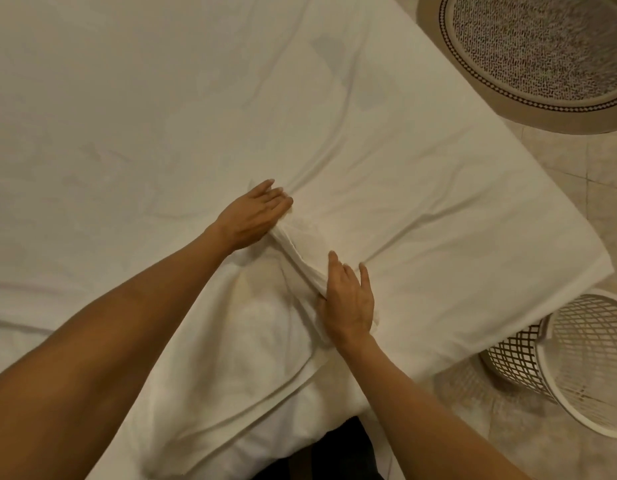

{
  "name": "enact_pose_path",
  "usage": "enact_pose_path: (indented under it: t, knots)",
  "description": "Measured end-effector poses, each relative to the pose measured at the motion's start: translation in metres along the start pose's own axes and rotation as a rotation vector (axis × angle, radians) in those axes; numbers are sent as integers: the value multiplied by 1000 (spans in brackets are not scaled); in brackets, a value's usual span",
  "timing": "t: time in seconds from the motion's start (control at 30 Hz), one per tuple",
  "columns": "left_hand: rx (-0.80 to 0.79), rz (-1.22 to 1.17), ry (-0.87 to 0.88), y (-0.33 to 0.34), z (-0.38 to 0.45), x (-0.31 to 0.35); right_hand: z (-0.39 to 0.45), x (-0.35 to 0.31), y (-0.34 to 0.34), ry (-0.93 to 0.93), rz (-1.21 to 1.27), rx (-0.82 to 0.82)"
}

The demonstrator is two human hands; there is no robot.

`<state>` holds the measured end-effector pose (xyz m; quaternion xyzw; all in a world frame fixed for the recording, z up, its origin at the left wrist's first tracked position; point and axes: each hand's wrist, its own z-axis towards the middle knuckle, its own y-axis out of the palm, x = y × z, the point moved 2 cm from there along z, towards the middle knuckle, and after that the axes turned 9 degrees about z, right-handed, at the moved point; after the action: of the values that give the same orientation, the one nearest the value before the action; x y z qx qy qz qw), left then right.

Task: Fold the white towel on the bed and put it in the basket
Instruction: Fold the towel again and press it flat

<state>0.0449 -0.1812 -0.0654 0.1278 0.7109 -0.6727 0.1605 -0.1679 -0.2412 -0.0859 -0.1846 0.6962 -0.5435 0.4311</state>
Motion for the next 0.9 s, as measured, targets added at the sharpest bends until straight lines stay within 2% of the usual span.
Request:
enact_pose_path:
  t: [0.13,0.23,0.33,0.57,0.77,0.9]
  knots:
    - [-122,68,-31,6,-59,-5,-30,-41,11,10,20,-69]
    - [-268,17,-84,0,-93,-9,-49,-73,16,-10,18,-103]
    - [-170,-41,-123,-1,-135,-12,-72,-106,22,-31,10,-140]
    - [-149,-40,-178,-3,-241,-16,-130,-179,59,-73,32,-268]
    - [-261,-71,-262,22,-327,-5,-174,-228,92,-145,64,-362]
    - [-371,-225,-330,34,-359,15,-194,-227,110,-216,51,-436]
